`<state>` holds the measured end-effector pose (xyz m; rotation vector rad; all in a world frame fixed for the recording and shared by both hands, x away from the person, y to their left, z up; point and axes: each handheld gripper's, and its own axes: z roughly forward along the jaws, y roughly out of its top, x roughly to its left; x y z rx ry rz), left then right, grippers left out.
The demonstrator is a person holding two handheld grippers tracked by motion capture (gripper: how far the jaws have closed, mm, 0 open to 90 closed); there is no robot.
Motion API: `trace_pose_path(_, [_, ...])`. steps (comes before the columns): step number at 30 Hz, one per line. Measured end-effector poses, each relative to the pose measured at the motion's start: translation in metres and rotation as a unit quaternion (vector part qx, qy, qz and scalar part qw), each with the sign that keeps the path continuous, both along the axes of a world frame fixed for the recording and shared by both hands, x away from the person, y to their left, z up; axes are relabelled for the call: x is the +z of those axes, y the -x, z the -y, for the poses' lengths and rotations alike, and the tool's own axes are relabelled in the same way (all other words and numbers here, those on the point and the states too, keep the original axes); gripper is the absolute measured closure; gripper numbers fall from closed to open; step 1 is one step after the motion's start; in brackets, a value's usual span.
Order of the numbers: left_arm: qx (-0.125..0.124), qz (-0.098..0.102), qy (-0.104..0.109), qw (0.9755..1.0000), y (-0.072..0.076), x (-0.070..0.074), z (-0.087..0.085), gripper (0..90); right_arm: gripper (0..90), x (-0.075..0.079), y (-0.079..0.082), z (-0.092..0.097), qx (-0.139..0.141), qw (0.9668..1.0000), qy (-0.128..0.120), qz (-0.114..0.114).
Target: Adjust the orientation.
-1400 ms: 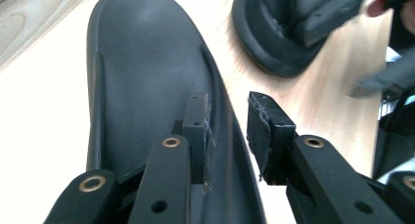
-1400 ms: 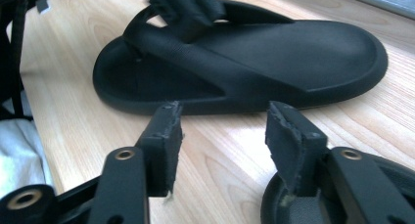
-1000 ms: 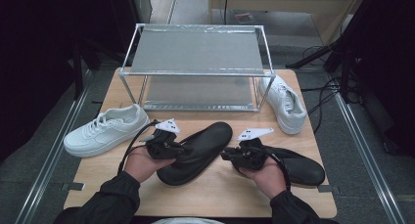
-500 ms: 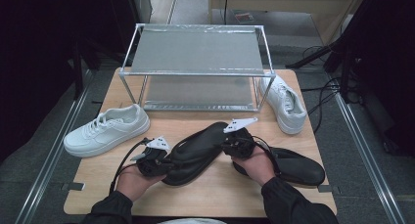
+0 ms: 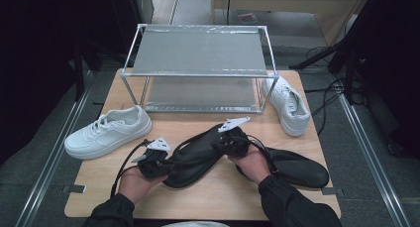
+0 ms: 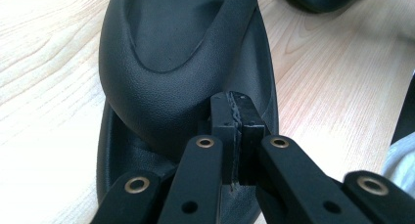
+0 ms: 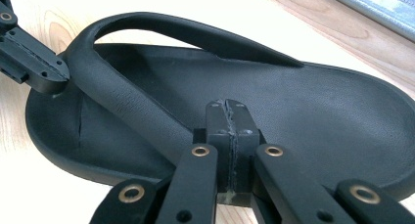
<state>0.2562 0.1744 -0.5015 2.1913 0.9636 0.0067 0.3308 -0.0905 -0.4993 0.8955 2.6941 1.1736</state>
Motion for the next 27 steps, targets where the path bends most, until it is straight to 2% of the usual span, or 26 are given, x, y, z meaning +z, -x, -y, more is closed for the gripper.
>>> trace_pose_path(5, [-0.001, 0.005, -0.008, 1.0000, -0.001, 0.000, -0.001, 90.0, 90.0, 0.000, 0.001, 0.000, -0.002, 1.0000, -0.001, 0.002])
trace_pose_path(11, [0.012, 0.005, -0.011, 0.9998, -0.006, 0.001, -0.007, 90.0, 90.0, -0.001, 0.002, -0.005, -0.003, 0.9999, -0.001, 0.010])
trace_pose_path(13, [0.021, 0.011, -0.015, 0.9996, -0.008, 0.001, -0.009, 90.0, 90.0, -0.001, 0.001, -0.005, -0.002, 1.0000, -0.007, 0.002])
trace_pose_path(15, [0.026, 0.002, -0.007, 0.9996, -0.011, 0.001, -0.014, 89.7, 90.0, -0.002, 0.001, -0.007, -0.001, 0.9999, -0.012, -0.004])
trace_pose_path(17, [0.030, 0.002, -0.006, 0.9995, -0.013, 0.000, -0.018, 89.7, 90.0, -0.002, 0.003, -0.009, -0.002, 0.9999, -0.012, -0.010])
trace_pose_path(21, [0.041, 0.006, -0.008, 0.9991, -0.017, 0.001, -0.022, 89.2, 90.0, -0.002, 0.006, -0.012, -0.001, 0.9999, -0.012, -0.009])
trace_pose_path(23, [0.043, -0.001, -0.001, 0.9991, -0.020, 0.000, -0.024, 89.3, 90.0, -0.002, 0.008, -0.016, -0.001, 1.0000, -0.008, -0.001])
trace_pose_path(25, [0.046, 0.007, -0.010, 0.9989, -0.021, 0.000, -0.024, 89.2, 90.0, -0.002, 0.008, -0.016, -0.001, 1.0000, -0.007, -0.001])
trace_pose_path(27, [0.053, 0.011, -0.013, 0.9985, -0.024, 0.001, -0.025, 88.9, 90.0, -0.003, 0.007, -0.016, -0.002, 0.9997, -0.019, -0.014])
